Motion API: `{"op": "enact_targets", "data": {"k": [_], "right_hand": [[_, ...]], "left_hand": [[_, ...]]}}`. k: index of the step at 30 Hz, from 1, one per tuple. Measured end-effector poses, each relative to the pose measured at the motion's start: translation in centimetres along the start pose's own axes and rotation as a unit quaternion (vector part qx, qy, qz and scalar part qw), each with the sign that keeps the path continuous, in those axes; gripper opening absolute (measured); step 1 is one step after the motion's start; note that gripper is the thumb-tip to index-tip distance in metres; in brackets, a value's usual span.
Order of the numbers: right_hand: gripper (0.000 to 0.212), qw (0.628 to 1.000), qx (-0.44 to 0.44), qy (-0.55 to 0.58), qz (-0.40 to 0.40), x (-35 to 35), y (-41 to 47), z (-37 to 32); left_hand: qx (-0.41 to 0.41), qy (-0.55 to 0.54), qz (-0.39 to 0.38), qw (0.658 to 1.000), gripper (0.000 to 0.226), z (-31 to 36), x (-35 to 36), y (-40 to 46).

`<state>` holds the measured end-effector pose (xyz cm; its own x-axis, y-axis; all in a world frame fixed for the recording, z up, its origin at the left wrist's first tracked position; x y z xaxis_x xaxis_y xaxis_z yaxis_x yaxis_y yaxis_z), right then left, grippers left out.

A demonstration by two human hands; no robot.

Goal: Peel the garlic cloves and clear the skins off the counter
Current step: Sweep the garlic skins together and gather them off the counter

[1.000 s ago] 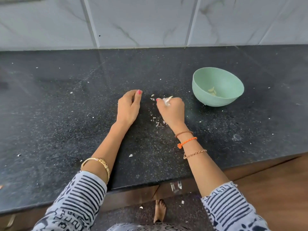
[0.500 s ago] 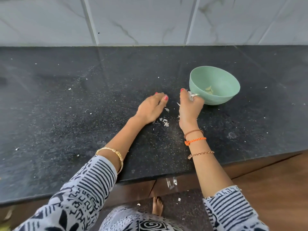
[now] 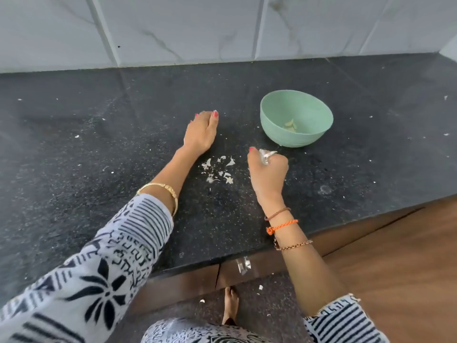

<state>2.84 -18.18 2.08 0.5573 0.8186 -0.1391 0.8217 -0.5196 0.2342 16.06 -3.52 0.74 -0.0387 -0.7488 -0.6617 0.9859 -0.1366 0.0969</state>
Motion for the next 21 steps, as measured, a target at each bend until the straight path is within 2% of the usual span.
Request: {"op": "enact_targets", "data": {"k": [4, 7, 10, 16, 19, 21], "right_hand": [[0.061, 0.999, -0.008, -0.035, 0.023, -0.3, -0.1, 0.1], [0.06, 0.997, -0.014, -0.074, 0.014, -0.1, 0.0, 0.1], [0.06, 0.996, -0.017, -0.083, 0.013, 0.0, 0.3, 0.2], [0.056, 0.998, -0.006, -0.049, 0.033, -0.2, 0.5, 0.4], [0.054, 0.998, -0.014, -0.05, 0.038, -0.4, 0.2, 0.1], [0.054, 0.997, -0.027, -0.055, 0.04, -0.5, -0.2, -0.2]], "left_hand": [[-0.011, 0.092, 0.019, 0.996, 0.047, -0.3, 0.9, 3.3], [-0.007, 0.099, 0.003, 0.995, 0.045, 0.0, 1.3, 4.7], [0.03, 0.067, -0.055, 0.996, 0.043, 0.9, 2.2, 4.0], [0.135, 0.02, -0.141, 0.981, 0.045, 2.1, 2.8, -3.0], [0.143, -0.036, -0.192, 0.97, 0.052, 2.4, 2.9, -7.5], [0.118, -0.106, -0.22, 0.963, 0.06, 2.1, 2.5, -9.7]]}}
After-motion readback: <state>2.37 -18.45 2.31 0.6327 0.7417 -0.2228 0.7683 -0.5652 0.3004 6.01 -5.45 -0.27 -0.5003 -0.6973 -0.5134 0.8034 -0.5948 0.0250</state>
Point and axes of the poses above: each hand's wrist, its own y-axis towards the middle knuckle, its own x-axis out of the palm, z = x × y, the point moved 8 cm from there along y, towards the middle knuckle
